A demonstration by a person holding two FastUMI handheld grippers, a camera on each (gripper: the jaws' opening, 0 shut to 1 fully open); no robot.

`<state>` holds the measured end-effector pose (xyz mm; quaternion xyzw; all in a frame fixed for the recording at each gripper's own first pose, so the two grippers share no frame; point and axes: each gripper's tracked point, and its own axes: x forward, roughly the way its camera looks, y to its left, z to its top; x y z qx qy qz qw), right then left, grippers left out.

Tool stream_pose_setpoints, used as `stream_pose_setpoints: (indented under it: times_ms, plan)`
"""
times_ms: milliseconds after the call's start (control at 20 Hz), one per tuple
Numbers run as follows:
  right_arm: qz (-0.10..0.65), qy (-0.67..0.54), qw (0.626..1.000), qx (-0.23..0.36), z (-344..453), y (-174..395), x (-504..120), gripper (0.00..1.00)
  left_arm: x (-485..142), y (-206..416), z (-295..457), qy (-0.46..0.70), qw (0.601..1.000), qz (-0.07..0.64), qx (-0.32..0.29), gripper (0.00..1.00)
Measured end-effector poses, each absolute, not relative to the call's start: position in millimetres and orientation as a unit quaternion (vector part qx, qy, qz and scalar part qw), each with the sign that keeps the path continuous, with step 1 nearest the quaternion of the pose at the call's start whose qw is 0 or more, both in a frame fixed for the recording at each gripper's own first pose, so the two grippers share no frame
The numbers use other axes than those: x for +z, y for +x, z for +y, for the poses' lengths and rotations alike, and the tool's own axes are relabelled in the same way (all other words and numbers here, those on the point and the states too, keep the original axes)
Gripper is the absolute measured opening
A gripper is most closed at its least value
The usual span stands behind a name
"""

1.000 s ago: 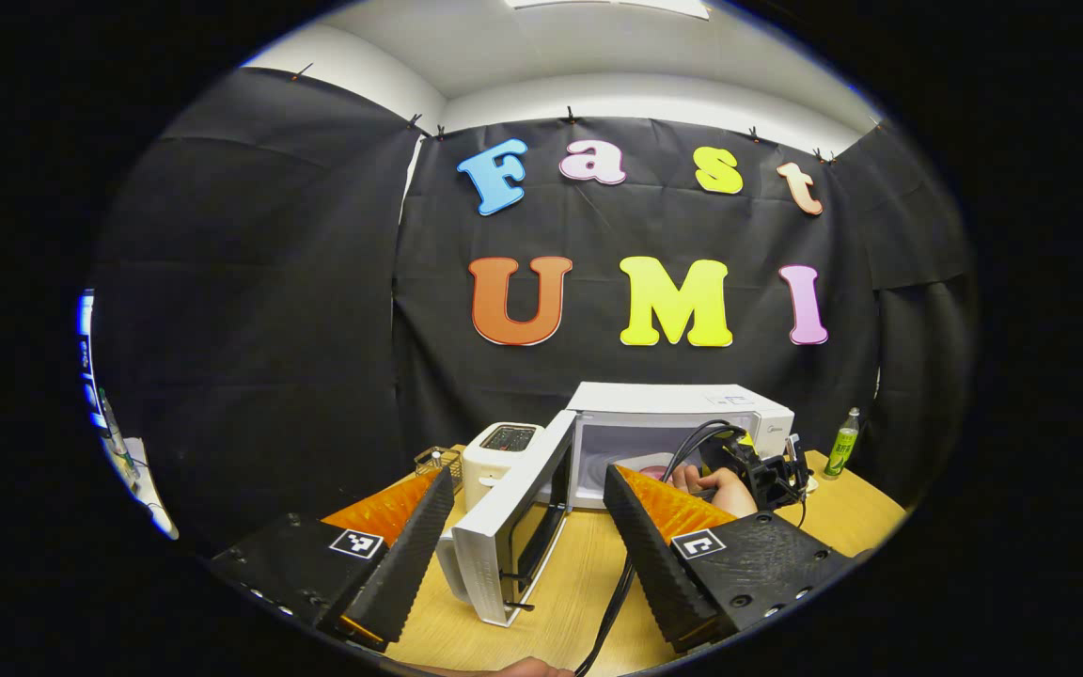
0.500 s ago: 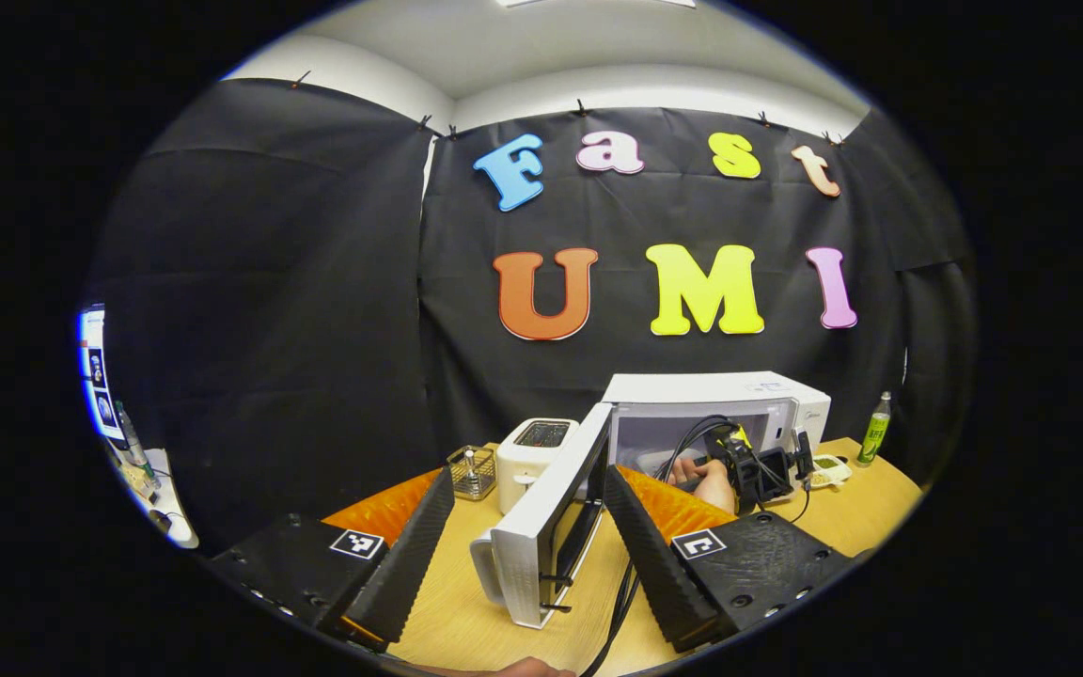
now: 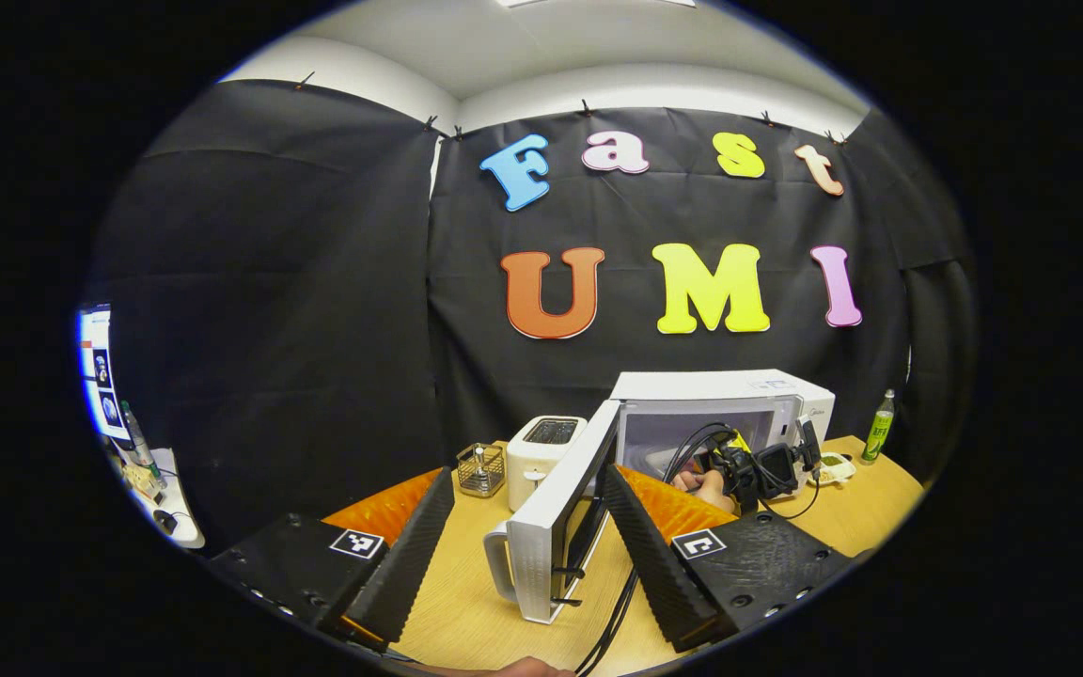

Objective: Open the microwave oven with the left hand, put the food in, and close the microwave oven.

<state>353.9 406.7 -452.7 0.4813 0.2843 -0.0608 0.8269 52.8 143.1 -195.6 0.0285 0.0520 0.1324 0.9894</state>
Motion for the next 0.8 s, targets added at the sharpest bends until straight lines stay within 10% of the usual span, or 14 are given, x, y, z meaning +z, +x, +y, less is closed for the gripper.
stream_pose_setpoints:
  times_ms: [100,250,600,800]
  plan:
    - [0.295,0.453,0.839,-0.060,405.5,343.6,-459.2,0.40,-197.5,48.8,146.7,0.046,0.988,0.053,0.140,0.84]
    - [0.296,0.404,0.865,-0.036,406.7,325.5,-454.4,0.39,-201.2,41.2,163.6,0.057,0.982,0.055,0.171,0.96]
    - [0.300,0.228,0.926,0.035,401.4,265.6,-433.5,0.91,-211.1,26.0,195.1,0.026,0.982,0.066,0.175,0.96]
    - [0.280,0.126,0.947,0.098,390.4,222.5,-413.2,0.87,-220.1,17.9,225.5,0.022,0.980,0.064,0.188,0.96]
